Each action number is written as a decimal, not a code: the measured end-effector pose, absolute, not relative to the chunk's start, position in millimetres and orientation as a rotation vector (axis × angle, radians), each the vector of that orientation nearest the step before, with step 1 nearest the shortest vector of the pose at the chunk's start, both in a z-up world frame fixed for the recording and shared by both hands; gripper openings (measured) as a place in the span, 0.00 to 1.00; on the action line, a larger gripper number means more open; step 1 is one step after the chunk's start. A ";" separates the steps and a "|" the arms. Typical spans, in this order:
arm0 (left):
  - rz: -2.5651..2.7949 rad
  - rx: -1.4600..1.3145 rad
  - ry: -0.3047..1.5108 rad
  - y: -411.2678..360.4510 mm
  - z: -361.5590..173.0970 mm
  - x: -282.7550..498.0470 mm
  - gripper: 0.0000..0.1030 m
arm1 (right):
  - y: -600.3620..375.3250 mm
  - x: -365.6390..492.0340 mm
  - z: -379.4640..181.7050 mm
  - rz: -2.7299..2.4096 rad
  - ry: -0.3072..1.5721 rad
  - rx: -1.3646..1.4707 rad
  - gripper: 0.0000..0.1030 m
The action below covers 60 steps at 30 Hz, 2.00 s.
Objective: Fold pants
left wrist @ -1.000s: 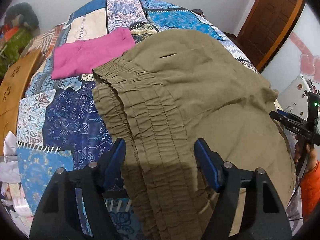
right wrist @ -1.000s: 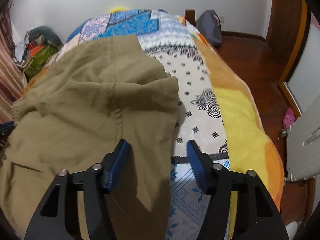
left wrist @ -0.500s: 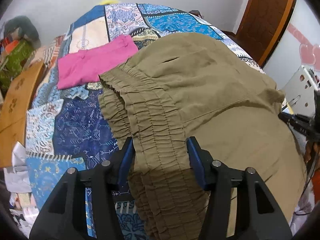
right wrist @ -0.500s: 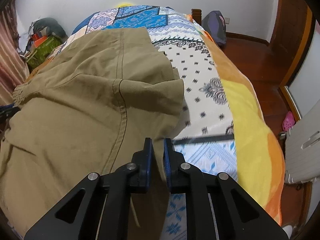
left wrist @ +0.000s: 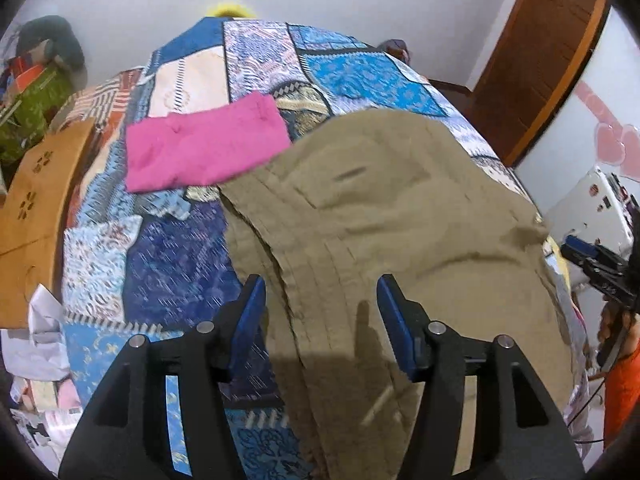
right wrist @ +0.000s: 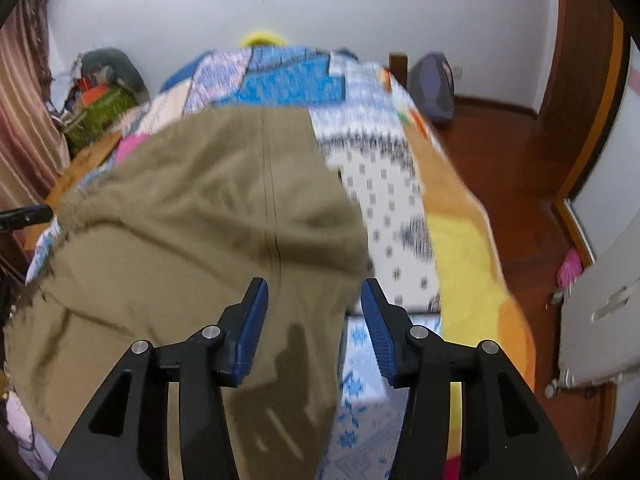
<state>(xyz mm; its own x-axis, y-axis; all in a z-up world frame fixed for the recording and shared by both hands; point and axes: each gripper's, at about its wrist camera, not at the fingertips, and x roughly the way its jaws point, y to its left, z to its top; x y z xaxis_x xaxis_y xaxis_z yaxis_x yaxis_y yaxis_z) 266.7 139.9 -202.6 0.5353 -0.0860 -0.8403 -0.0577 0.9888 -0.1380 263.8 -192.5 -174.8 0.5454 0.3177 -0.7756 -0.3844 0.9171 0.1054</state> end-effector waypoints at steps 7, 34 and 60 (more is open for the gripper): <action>-0.013 -0.187 1.032 150.5 -212.1 292.6 0.60 | -175.2 307.0 -184.9 0.420 0.906 -0.108 0.44; 0.023 -0.051 1.049 145.4 -245.2 319.4 0.48 | -161.2 335.6 -234.6 0.426 1.014 -0.194 0.13; 0.061 -0.206 1.081 203.1 -248.6 391.3 0.64 | -104.7 438.6 -194.6 0.515 0.924 -0.173 0.54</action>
